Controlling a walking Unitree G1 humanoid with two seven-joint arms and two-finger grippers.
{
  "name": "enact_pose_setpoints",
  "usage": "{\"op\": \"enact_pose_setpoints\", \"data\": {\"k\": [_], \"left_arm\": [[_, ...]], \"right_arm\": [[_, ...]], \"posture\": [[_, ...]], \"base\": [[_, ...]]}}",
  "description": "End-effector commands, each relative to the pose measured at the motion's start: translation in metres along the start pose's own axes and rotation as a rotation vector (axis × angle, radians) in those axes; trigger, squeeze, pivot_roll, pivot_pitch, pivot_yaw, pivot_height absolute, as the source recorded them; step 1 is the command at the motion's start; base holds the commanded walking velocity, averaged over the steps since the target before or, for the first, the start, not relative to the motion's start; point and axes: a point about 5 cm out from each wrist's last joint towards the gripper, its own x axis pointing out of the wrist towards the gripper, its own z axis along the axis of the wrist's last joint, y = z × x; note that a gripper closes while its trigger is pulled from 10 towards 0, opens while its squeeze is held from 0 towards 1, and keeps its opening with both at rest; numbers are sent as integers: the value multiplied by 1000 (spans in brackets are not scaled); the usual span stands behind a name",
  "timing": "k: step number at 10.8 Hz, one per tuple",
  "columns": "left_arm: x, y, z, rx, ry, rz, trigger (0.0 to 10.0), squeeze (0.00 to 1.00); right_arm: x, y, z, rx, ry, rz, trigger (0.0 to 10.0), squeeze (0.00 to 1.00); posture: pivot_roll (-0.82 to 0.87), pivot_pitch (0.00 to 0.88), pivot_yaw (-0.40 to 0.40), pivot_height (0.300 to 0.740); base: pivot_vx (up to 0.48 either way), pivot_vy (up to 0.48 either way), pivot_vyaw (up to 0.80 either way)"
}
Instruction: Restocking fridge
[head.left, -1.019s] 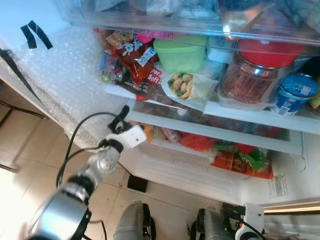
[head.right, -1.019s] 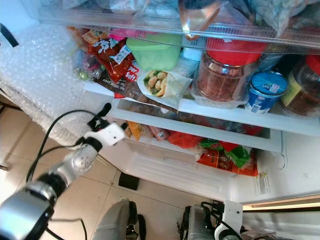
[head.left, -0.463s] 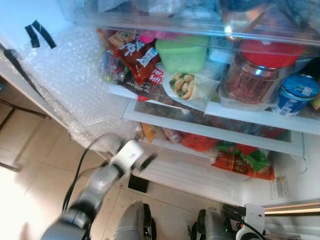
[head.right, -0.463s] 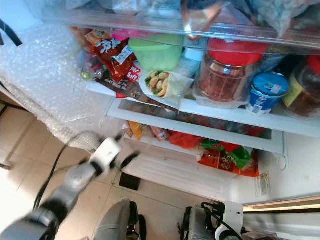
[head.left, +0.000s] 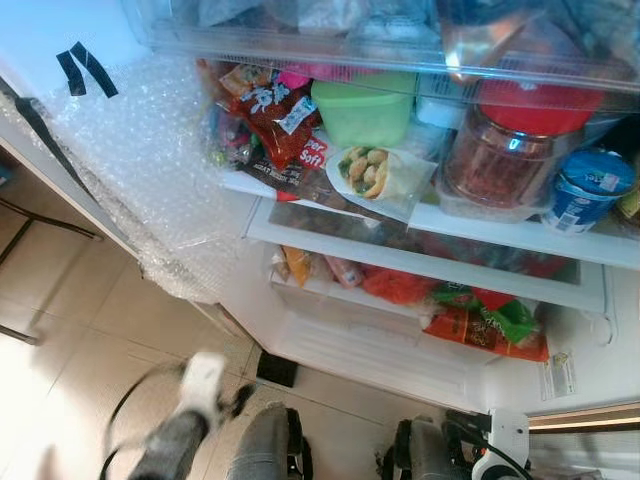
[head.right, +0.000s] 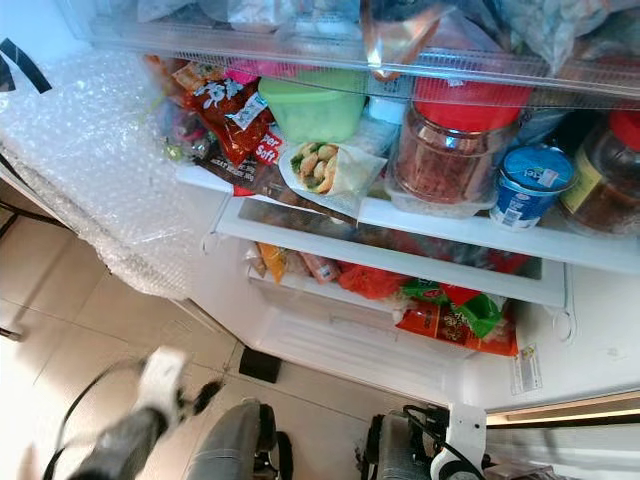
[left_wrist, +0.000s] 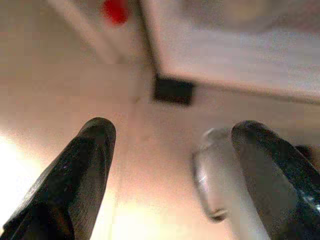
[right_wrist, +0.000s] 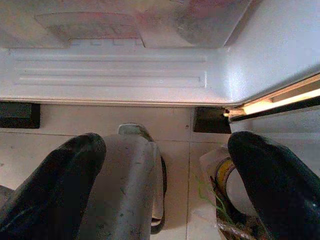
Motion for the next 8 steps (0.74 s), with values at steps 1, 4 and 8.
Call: {"op": "enact_pose_setpoints", "data": {"k": [1, 4, 8], "left_arm": [[-11, 14, -25, -12, 96, 88, 10000, 0], [-25, 26, -51, -28, 187, 157, 10000, 0], [-31, 28, -62, -39, 228, 201, 10000, 0]], "right_arm": [[-9, 13, -34, 7, 137, 49, 10000, 0], [-9, 11, -33, -6, 145, 54, 10000, 0], [-9, 10, -34, 0, 145, 46, 10000, 0]], "posture": [[78, 218, 113, 650], [84, 226, 103, 650], [79, 230, 99, 650]], "base": [[0, 0, 0], [-87, 0, 0], [-303, 0, 0]]}}
